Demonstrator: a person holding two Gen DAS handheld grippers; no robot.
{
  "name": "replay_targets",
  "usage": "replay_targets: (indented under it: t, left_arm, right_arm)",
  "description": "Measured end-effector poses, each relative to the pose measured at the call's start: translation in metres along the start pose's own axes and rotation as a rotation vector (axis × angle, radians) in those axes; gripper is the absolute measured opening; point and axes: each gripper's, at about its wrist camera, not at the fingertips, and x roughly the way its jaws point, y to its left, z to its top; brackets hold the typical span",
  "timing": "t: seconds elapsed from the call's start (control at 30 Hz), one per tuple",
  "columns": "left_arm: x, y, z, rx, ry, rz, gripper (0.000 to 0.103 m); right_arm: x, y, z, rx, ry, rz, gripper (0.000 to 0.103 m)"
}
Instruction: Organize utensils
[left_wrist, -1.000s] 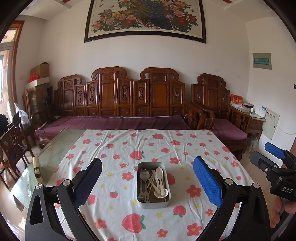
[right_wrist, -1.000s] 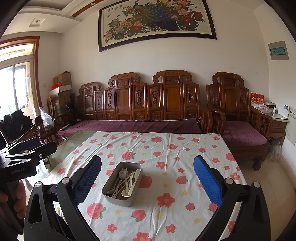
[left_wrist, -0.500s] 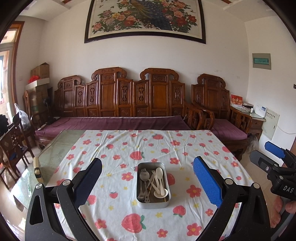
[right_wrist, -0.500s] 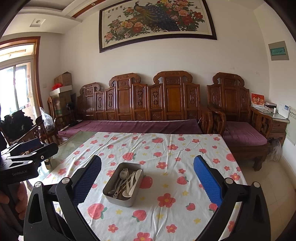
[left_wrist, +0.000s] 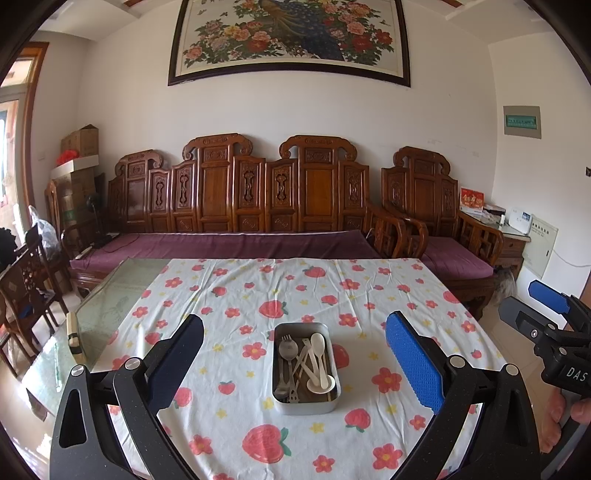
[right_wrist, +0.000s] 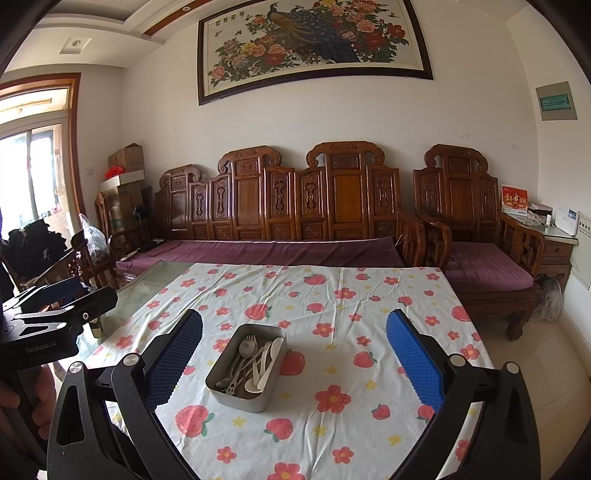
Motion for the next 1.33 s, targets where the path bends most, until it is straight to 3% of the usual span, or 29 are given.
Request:
replay_targets:
  t: [1.33]
  left_arm:
    - [-0.0064,-0.0016,0.003,0.004,-0.005,-0.01,0.095]
  right_arm:
    - [-0.0028,0.0014,0.0024,0.001,-0.002,0.002,0.1]
